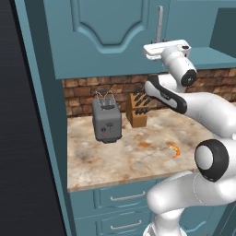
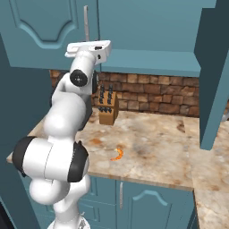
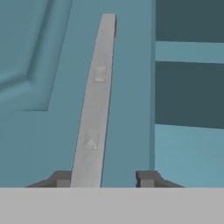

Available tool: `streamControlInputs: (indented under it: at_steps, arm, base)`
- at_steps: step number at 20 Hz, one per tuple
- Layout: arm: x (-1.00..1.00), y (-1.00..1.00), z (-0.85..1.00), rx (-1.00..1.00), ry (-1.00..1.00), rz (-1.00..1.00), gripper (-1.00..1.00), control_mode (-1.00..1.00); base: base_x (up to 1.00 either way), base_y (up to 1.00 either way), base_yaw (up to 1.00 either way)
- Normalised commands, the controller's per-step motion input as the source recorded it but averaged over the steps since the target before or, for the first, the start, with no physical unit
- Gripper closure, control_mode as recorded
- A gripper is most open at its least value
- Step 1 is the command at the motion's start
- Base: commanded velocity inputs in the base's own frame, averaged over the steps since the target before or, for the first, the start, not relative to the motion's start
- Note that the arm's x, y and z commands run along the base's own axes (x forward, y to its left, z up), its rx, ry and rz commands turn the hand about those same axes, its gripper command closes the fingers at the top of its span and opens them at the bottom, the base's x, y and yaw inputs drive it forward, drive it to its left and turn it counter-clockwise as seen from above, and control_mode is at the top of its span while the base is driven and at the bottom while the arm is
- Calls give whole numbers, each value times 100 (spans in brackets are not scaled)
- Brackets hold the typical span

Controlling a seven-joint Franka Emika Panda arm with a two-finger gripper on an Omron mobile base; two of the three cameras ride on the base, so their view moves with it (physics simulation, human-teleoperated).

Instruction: Retrieve the tupperware from the cabinet, then place the raw meat into the tupperware to avoid contamination.

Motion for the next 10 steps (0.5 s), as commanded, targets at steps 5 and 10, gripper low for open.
streamControlInputs:
  at_steps: [5,10]
  arm:
    - [0,41,-4,-3,0,-2,100,-100]
    - [1,60,-6,-5,3,-5,100,-100]
  base:
    - [0,0,0]
    - [0,0,0]
